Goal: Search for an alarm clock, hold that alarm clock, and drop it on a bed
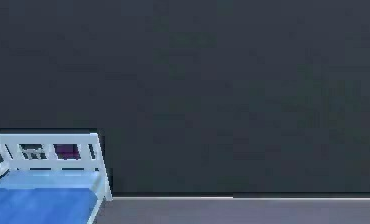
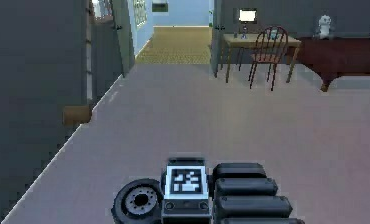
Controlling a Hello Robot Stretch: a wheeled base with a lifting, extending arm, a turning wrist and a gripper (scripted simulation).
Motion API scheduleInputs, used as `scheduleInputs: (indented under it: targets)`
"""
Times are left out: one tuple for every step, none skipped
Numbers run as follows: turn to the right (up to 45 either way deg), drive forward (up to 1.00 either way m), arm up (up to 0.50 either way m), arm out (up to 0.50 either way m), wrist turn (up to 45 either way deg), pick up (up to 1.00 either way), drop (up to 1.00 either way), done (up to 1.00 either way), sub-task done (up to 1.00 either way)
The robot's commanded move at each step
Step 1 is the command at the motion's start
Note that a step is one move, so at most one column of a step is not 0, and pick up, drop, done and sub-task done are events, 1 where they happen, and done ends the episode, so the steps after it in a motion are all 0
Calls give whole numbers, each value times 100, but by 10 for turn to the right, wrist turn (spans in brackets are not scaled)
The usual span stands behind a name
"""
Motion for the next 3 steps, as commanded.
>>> scheduleInputs:
  targets:
    - [-450, 0, 0, 0, 0, 0, 0, 0, 0]
    - [-270, 0, 0, 0, 0, 0, 0, 0, 0]
    - [-450, 0, 0, 0, 0, 0, 0, 0, 0]
